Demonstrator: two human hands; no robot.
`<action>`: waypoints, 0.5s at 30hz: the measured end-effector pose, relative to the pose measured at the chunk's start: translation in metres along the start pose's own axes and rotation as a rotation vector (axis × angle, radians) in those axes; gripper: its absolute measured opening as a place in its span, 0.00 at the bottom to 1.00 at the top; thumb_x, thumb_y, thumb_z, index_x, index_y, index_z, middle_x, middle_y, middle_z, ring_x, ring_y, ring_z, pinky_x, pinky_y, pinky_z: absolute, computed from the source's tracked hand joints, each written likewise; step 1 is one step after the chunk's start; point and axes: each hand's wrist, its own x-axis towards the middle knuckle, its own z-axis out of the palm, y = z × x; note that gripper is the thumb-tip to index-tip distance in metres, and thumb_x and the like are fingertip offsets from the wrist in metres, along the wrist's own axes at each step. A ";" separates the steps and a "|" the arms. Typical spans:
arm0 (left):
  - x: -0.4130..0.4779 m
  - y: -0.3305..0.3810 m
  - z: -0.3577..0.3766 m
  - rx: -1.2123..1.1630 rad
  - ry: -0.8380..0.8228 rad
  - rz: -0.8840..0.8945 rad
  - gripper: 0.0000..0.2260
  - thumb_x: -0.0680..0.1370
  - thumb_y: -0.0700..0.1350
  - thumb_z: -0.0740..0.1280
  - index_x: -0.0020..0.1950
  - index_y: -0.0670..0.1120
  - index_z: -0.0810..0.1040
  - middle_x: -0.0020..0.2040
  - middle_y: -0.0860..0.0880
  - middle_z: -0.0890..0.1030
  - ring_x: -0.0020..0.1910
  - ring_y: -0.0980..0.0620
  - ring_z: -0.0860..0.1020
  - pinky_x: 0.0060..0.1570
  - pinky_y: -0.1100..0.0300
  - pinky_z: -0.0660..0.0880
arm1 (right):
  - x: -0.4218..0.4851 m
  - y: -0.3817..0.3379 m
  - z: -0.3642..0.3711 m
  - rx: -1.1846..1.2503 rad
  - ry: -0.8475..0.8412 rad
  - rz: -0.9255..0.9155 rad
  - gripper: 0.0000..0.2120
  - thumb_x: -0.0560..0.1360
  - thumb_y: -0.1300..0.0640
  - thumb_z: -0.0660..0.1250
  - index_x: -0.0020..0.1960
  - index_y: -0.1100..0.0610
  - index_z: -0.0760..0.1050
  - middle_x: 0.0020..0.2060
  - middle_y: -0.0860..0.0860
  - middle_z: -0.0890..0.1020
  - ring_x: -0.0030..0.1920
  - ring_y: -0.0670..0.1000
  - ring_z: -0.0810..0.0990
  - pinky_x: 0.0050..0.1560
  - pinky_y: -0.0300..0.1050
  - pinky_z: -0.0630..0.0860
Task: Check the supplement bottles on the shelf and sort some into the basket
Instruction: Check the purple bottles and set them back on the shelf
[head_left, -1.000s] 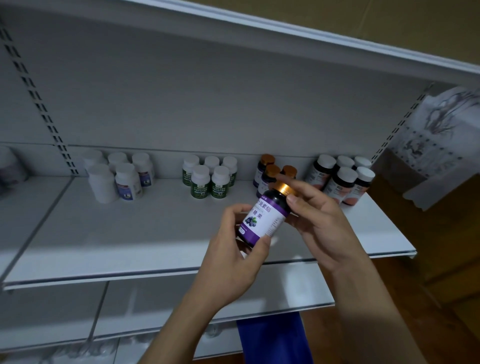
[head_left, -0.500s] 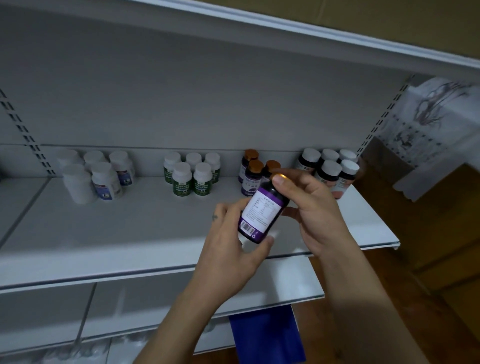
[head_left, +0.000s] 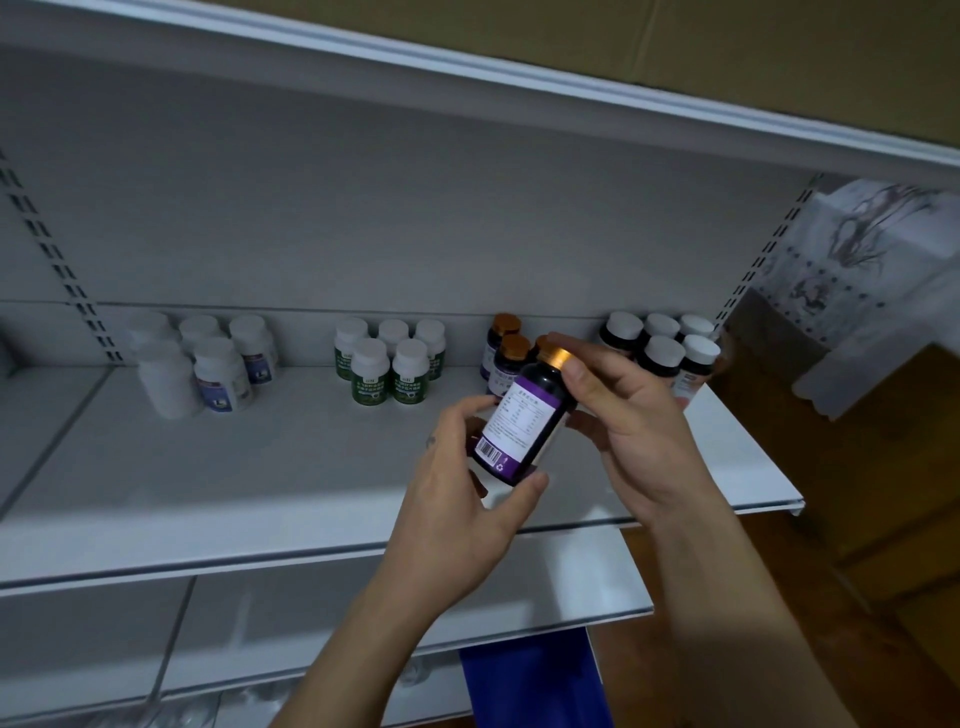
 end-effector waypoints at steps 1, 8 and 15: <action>-0.001 0.000 -0.001 -0.011 -0.002 -0.009 0.26 0.72 0.52 0.74 0.64 0.61 0.64 0.57 0.62 0.75 0.51 0.60 0.75 0.45 0.69 0.73 | 0.000 0.001 0.000 0.017 -0.017 0.000 0.21 0.69 0.53 0.67 0.61 0.58 0.78 0.50 0.49 0.85 0.51 0.47 0.83 0.48 0.41 0.79; -0.004 0.001 -0.007 -0.049 -0.039 0.001 0.20 0.75 0.51 0.71 0.61 0.60 0.65 0.54 0.62 0.76 0.47 0.58 0.76 0.44 0.66 0.74 | -0.001 0.003 -0.008 0.138 -0.149 0.037 0.20 0.74 0.61 0.65 0.65 0.59 0.75 0.56 0.52 0.83 0.58 0.51 0.81 0.55 0.44 0.78; -0.005 0.000 -0.013 -0.015 -0.095 -0.011 0.19 0.75 0.54 0.70 0.61 0.61 0.66 0.54 0.62 0.77 0.46 0.58 0.76 0.44 0.66 0.74 | 0.002 0.003 -0.005 0.143 -0.133 0.031 0.21 0.69 0.65 0.69 0.62 0.60 0.76 0.47 0.51 0.85 0.49 0.49 0.82 0.47 0.42 0.79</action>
